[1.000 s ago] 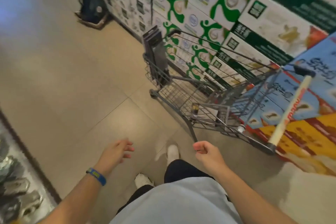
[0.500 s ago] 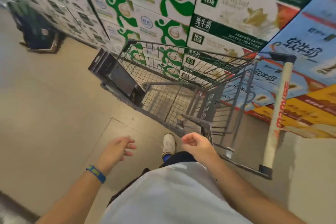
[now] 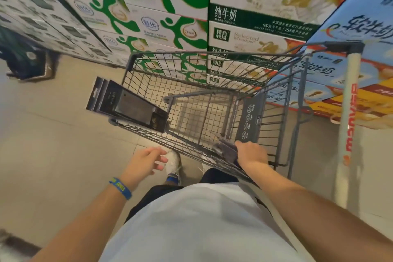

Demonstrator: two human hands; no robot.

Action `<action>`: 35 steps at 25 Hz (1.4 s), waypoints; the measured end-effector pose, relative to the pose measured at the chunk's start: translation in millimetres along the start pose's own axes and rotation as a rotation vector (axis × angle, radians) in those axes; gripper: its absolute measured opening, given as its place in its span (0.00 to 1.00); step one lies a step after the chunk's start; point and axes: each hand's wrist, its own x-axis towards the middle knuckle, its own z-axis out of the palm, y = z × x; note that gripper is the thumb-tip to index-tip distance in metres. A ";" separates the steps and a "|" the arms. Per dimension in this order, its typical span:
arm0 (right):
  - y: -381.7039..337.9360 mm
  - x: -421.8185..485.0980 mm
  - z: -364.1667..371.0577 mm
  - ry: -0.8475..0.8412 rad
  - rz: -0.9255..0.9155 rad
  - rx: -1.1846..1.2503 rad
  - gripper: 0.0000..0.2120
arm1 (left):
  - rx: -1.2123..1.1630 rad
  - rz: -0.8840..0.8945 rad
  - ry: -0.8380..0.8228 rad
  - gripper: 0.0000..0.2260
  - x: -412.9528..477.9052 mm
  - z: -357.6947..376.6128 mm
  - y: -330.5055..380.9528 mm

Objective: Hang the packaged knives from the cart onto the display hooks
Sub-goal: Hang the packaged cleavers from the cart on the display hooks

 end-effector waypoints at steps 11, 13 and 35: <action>-11.5 -1.8 -101.7 -0.035 0.086 0.085 0.13 | 0.360 0.317 -0.073 0.06 46.5 -41.8 36.3; -20.5 -12.4 -136.5 0.104 -0.033 -0.002 0.14 | 0.555 0.512 -0.050 0.20 55.2 -41.0 60.7; -164.1 19.2 -172.5 0.528 -0.210 1.413 0.20 | -0.626 0.370 -0.127 0.23 50.3 -88.2 105.8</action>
